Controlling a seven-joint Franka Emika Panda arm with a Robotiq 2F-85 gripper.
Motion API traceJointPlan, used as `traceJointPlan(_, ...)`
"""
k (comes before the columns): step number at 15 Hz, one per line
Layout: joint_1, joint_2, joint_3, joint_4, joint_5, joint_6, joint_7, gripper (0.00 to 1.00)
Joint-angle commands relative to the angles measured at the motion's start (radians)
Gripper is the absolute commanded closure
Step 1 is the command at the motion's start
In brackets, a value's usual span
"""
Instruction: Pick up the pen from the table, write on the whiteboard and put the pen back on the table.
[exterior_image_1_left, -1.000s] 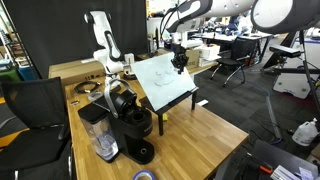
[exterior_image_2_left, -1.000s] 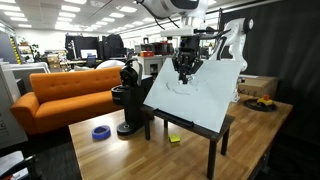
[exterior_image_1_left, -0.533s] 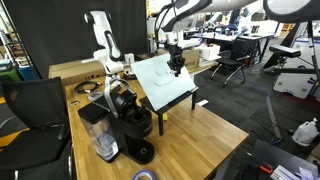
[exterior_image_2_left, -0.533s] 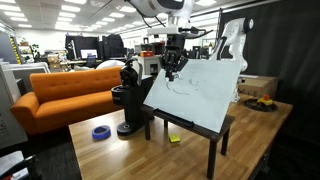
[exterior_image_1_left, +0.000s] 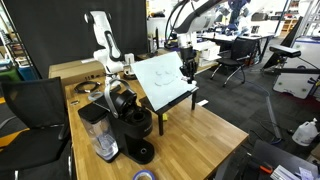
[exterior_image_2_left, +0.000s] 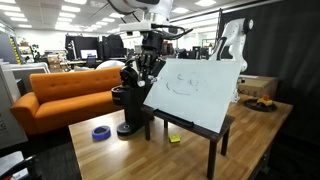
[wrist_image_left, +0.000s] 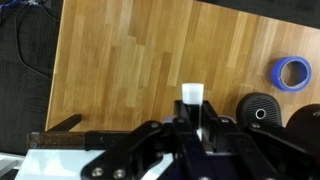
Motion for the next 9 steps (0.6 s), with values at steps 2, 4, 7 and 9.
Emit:
traceJointPlan(2,0.016,-0.143,-0.017,-0.272,-0.03,0.183,-0.04,0.95)
traceJointPlan(4,0.019,-0.161,-0.02,-0.364,-0.047,0.249,-0.041,0.95)
traceJointPlan(7,0.025,-0.164,-0.022,-0.472,-0.087,0.343,-0.028,0.95)
traceJointPlan(9,0.027,-0.153,-0.022,-0.519,-0.114,0.397,-0.02,0.95)
